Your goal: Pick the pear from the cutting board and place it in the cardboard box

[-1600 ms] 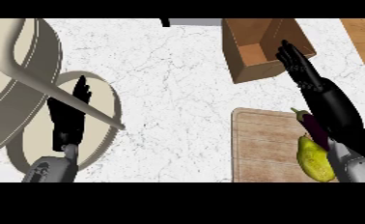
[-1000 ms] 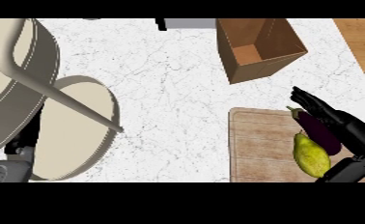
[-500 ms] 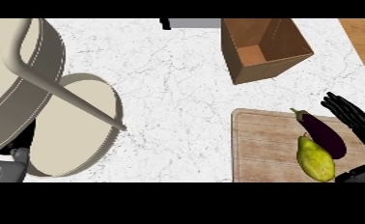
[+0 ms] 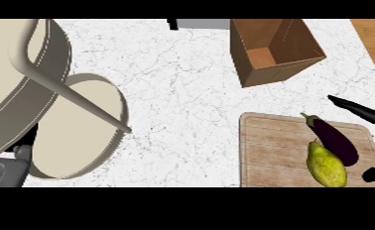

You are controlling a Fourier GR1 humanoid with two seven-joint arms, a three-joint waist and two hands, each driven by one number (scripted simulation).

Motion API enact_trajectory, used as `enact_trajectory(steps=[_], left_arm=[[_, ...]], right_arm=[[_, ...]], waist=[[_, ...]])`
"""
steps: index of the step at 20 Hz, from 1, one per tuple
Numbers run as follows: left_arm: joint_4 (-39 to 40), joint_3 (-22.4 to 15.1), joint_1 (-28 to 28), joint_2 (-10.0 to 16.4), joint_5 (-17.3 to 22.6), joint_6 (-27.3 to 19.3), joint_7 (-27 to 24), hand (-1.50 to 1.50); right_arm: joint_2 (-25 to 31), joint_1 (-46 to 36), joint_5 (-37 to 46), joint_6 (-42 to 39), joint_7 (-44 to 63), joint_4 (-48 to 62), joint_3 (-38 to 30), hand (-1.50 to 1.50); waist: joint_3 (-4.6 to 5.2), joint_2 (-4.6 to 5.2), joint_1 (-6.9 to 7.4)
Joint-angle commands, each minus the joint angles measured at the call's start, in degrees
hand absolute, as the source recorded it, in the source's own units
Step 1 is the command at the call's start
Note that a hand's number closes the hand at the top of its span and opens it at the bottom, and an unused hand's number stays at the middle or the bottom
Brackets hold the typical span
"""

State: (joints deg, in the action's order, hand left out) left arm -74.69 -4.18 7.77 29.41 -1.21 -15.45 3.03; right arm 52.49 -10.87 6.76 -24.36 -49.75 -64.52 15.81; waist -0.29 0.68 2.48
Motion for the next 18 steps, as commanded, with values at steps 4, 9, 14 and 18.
enact_trajectory(steps=[4, 9, 14, 18], left_arm=[[-0.2, 0.2, -1.1, -0.6, -0.6, 0.1, -0.3, 0.00], [2.5, 2.1, -0.9, 0.5, -0.2, 1.9, -1.8, 0.00], [1.7, 2.1, -1.3, -2.3, -2.2, -0.2, -1.1, 0.00], [-3.3, 2.6, -1.6, -0.8, -2.1, 1.0, 3.3, 0.00]], right_arm=[[0.5, -8.2, 12.6, -3.4, -8.3, 4.5, 10.3, -1.50], [-2.4, -11.8, 17.0, -2.1, -9.3, 10.0, 15.2, -1.50], [-3.7, -12.9, 19.9, 1.4, -11.8, 13.3, 15.6, -1.50], [-6.7, -14.7, 19.8, 0.7, -9.7, 13.1, 16.6, -1.50]], waist=[[0.17, -0.21, 0.33], [0.22, -0.28, -0.47], [0.26, -0.51, -1.83], [0.25, -0.65, -1.81]])
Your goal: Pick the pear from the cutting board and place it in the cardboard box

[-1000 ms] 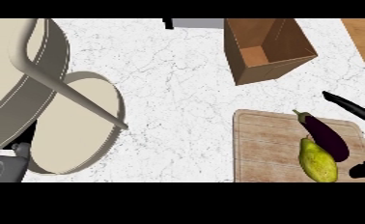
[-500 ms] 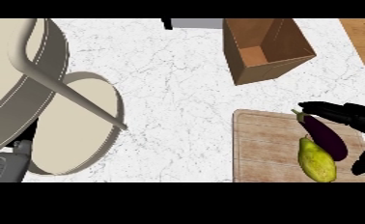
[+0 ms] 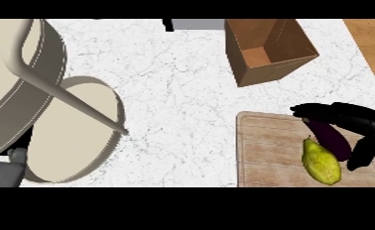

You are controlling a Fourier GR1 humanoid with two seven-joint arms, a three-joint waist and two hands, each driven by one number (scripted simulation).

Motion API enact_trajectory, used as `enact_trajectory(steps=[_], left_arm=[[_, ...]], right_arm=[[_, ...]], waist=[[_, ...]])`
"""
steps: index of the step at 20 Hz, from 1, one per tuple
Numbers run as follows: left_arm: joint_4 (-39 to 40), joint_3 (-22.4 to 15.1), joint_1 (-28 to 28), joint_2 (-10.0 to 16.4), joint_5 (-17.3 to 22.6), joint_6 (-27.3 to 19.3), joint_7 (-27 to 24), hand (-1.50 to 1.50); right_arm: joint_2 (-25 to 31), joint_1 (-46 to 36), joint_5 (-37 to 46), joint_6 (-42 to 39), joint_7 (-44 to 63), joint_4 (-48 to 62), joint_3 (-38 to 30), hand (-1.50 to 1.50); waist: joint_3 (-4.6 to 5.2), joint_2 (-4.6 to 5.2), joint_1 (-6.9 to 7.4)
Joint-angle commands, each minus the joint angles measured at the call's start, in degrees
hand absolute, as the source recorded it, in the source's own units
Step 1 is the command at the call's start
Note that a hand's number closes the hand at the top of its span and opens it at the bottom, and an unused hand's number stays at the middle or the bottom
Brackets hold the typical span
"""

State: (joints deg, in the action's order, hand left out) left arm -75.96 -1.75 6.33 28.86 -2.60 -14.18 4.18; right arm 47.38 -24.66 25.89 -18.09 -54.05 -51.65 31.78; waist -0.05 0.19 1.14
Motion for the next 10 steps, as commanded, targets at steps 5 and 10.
enact_trajectory(steps=[5, 10], left_arm=[[-0.3, 1.8, -0.2, 0.3, -0.4, 2.1, 0.2, 0.00], [1.7, 1.4, 0.7, -2.1, -1.7, 0.6, -0.4, 0.00]], right_arm=[[-0.1, -1.8, 1.7, -6.2, -9.1, 4.0, 1.2, -1.50], [0.7, 0.5, -1.2, -7.0, -9.4, -1.6, 1.8, -1.50]], waist=[[0.02, -0.04, -0.44], [0.06, -0.06, -1.07]])
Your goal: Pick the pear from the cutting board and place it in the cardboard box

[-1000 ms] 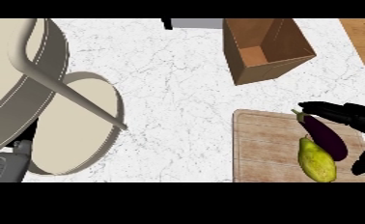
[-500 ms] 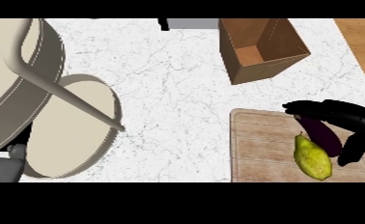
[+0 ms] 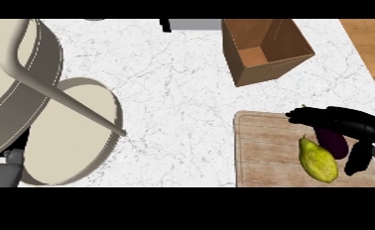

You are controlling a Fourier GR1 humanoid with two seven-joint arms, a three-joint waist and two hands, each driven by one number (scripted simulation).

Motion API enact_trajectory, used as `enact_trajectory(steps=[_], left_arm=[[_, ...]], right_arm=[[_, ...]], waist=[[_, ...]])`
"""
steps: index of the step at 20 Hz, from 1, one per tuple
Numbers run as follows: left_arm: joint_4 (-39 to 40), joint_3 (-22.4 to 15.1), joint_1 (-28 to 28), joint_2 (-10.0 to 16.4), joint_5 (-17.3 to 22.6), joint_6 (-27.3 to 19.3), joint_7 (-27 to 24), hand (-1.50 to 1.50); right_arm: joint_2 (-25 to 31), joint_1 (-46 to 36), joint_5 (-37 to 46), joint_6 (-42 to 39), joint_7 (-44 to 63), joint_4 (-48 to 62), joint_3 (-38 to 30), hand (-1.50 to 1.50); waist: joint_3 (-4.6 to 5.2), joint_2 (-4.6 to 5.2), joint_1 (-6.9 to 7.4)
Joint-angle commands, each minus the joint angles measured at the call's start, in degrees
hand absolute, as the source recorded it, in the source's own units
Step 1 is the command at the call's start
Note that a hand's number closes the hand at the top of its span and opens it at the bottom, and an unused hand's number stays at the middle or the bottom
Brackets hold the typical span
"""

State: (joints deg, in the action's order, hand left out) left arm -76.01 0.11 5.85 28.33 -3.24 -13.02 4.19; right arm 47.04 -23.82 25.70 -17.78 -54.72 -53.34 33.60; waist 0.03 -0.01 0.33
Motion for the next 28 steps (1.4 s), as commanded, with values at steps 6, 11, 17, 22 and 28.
enact_trajectory(steps=[6, 11, 17, 22, 28], left_arm=[[-3.8, 1.0, -3.8, 0.2, -0.6, 0.6, 0.8, 0.00], [-1.5, 0.7, 0.1, -1.3, -2.0, 1.0, 1.6, 0.00], [-1.3, 2.2, -3.1, -2.4, -3.1, 0.9, -2.0, 0.00], [-6.0, 1.9, -2.6, -3.2, -4.4, 1.6, 4.3, 0.00], [-5.9, 4.1, -3.3, -2.4, -3.7, 3.7, 3.4, 0.00]], right_arm=[[2.7, 1.8, -4.6, -8.1, -6.2, -7.8, 0.9, -1.50], [4.5, 3.1, -1.6, -5.4, -5.7, -7.7, 2.3, -1.50], [4.7, 5.1, 0.4, -6.4, 1.1, -11.5, 1.7, -1.50], [-3.3, 6.8, 2.7, -3.1, 7.5, -10.8, 0.9, 1.50], [-6.5, 6.4, 2.1, 3.2, 8.0, -12.3, -5.2, 1.50]], waist=[[-0.01, -0.20, -0.03], [-0.03, 0.03, -0.13], [-0.01, -0.04, -0.16], [-0.04, -0.09, -0.18], [-0.04, -0.11, -0.10]])
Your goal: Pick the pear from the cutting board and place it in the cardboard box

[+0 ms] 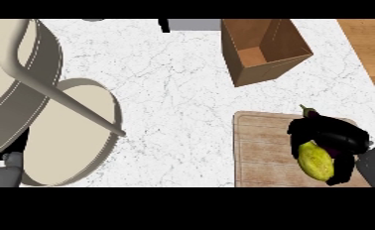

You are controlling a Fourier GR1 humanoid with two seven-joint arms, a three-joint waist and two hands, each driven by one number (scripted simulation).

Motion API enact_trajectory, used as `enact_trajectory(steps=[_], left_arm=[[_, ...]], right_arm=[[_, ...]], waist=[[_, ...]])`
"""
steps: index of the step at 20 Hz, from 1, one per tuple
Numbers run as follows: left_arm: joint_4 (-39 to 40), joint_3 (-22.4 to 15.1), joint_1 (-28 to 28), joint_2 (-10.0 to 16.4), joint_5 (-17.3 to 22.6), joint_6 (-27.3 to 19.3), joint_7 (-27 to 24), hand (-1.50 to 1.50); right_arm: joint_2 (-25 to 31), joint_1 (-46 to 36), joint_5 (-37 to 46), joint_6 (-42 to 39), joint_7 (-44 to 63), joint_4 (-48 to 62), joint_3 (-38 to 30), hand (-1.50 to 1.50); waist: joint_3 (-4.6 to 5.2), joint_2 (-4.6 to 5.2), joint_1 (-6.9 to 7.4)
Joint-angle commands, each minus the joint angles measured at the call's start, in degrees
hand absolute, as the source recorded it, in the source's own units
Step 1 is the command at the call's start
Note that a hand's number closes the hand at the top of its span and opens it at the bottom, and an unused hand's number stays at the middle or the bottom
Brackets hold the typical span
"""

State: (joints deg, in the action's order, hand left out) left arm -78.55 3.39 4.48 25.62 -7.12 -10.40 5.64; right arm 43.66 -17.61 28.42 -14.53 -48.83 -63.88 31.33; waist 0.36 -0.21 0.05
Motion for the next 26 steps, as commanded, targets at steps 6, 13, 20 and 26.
enact_trajectory(steps=[6, 13, 20, 26], left_arm=[[-1.1, 1.0, -0.3, -0.6, -1.0, -0.5, 1.0, 0.00], [0.4, 3.1, -2.6, 0.3, -0.2, -0.6, -0.5, 0.00], [-0.1, 2.9, -3.1, 0.6, -0.6, 0.2, -0.4, 0.00], [4.5, 1.6, 0.8, -2.2, -2.4, -0.8, -2.9, 0.00]], right_arm=[[-4.7, 2.9, -0.1, 9.0, 15.0, 3.7, -10.5, 1.50], [-1.5, 4.4, 0.4, 23.3, 44.8, 10.6, -23.9, 1.50], [-0.4, 6.5, 5.7, 32.4, 62.6, -10.9, -25.3, 1.50], [0.6, 8.5, 10.9, 30.5, 71.7, -30.1, -24.7, 1.50]], waist=[[-0.31, -0.38, -1.73], [0.11, -1.02, -4.21], [0.03, -1.19, -3.57], [-0.23, -0.05, -1.54]])
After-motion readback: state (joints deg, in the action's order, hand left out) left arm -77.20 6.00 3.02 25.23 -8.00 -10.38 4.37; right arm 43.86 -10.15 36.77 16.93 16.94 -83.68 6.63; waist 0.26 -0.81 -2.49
